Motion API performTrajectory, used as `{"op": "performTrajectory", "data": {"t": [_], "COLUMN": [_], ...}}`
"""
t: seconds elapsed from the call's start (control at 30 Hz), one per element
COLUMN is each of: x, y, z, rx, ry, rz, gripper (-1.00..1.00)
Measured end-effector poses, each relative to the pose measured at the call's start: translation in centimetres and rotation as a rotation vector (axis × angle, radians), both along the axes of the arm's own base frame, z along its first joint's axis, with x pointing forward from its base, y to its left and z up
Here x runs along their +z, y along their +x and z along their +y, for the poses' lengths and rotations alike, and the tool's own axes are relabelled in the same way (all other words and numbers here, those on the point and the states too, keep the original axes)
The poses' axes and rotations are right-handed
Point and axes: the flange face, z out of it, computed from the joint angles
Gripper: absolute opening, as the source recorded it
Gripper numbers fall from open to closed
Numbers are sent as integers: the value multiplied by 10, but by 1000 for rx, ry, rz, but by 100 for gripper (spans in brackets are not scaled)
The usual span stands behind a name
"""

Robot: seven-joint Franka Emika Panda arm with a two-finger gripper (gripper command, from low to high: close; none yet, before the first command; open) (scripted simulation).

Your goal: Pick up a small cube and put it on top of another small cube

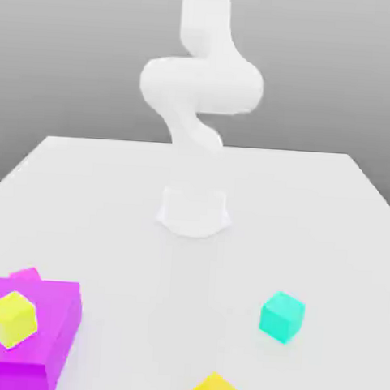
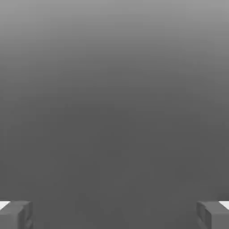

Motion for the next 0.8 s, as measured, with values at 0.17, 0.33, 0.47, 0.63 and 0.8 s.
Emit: {"op": "performTrajectory", "data": {"t": [0.17,0.33,0.47,0.63,0.8], "x": [-124,-246,-339,-442,-498], "y": [47,52,29,-27,-39], "z": [47,93,123,146,147], "rx": [190,379,531,731,767], "ry": [-77,-155,-220,-305,-320], "rz": [180,346,474,631,665], "gripper": [0,0,0,0,0]}}
